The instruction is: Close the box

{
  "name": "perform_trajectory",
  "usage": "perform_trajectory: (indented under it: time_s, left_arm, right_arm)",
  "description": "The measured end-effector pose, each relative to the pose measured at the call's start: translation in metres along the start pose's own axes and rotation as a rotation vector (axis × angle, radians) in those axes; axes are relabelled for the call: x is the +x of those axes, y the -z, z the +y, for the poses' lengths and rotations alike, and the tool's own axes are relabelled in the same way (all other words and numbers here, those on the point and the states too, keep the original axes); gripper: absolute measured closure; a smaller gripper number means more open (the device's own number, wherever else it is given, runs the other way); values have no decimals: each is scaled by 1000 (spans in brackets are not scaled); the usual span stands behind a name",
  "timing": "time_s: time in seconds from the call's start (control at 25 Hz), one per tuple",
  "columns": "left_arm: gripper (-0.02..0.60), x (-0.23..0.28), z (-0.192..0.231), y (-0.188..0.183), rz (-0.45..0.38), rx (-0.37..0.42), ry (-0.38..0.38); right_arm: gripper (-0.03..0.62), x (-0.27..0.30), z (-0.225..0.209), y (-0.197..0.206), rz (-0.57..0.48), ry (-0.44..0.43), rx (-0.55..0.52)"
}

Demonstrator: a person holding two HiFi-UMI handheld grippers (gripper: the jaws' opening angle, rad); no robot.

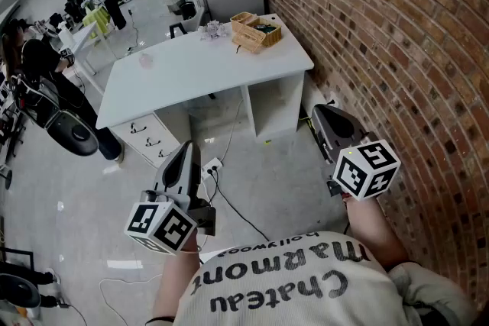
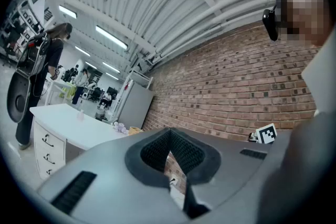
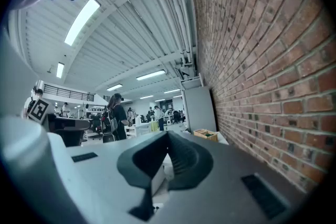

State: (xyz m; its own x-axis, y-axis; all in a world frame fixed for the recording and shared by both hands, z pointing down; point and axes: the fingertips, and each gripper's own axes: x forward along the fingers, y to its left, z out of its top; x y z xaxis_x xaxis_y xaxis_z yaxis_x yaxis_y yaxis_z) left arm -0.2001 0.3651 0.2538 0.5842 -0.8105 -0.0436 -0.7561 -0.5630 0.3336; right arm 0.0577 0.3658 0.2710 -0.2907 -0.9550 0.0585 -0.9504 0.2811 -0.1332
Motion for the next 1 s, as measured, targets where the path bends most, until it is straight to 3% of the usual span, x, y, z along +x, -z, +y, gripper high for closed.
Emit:
perform_trajectory:
  time_s: [0.16, 0.44, 0.72, 1.0]
  left_arm:
    - [580, -1, 10, 7, 3, -6, -1]
    - [580, 22, 37, 17, 31, -26, -33]
    - [580, 94, 58, 16, 25, -23, -68]
    - [580, 173, 80, 12, 1, -4, -110]
  right_arm:
    - [591, 8, 4, 14, 23, -11, 12]
    - [591, 40, -10, 23, 15, -40, 162]
    - [591, 110, -58, 32, 70, -64, 155]
    - [591, 188, -109, 10, 58, -105, 124]
